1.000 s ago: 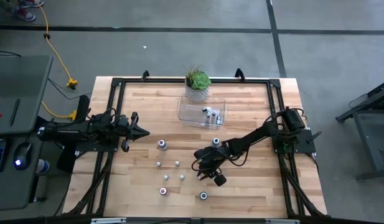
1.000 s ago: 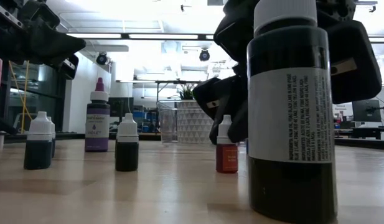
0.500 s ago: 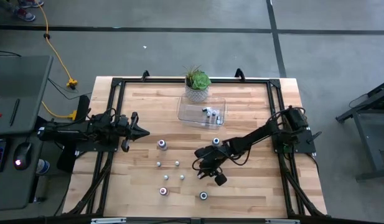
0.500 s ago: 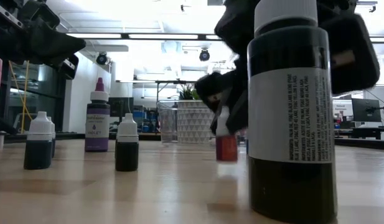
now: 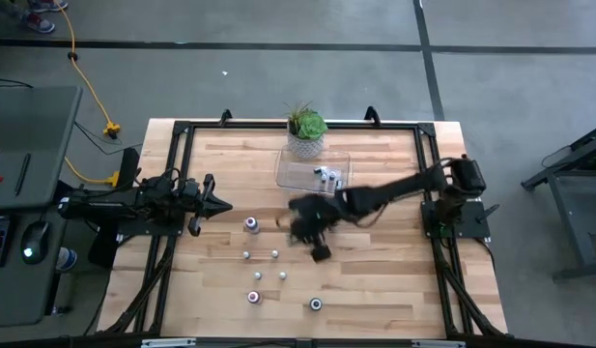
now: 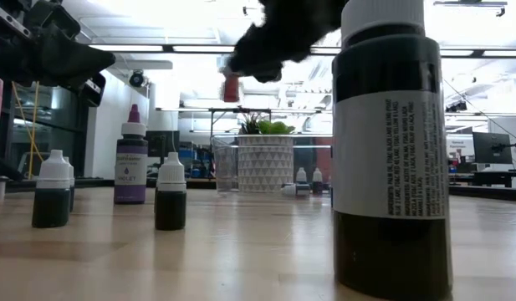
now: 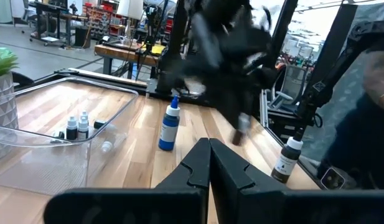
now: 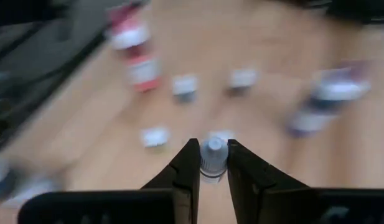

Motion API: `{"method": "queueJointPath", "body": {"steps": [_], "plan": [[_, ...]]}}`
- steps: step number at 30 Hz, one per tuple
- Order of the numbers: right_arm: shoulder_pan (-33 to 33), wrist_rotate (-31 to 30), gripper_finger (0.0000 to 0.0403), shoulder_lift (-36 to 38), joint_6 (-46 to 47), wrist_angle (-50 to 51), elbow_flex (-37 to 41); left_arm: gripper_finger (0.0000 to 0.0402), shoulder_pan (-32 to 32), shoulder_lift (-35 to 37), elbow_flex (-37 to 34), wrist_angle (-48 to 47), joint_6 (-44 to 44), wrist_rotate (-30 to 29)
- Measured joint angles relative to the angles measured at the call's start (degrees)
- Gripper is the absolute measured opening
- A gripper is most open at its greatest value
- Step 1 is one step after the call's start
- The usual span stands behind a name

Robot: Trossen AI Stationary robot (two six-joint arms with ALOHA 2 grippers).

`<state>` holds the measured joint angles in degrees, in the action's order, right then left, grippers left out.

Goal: Pick & Place food coloring
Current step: Put the small red food coloring bottle into the bin

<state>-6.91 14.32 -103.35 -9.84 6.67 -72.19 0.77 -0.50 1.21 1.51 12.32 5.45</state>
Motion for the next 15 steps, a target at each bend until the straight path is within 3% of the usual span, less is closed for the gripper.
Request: {"method": "queueJointPath", "body": {"steps": [7, 15], "plan": [[10.5, -14.2, 0.0049, 0.0, 4.8, 7.7, -7.0, 0.0, 0.0, 0.0, 0.0, 0.0, 0.0, 0.0], [18.8, -17.7, 0.0049, 0.0, 14.5, 9.1, -4.9, 0.0, 0.0, 0.0, 0.0, 0.0, 0.0, 0.0]]}}
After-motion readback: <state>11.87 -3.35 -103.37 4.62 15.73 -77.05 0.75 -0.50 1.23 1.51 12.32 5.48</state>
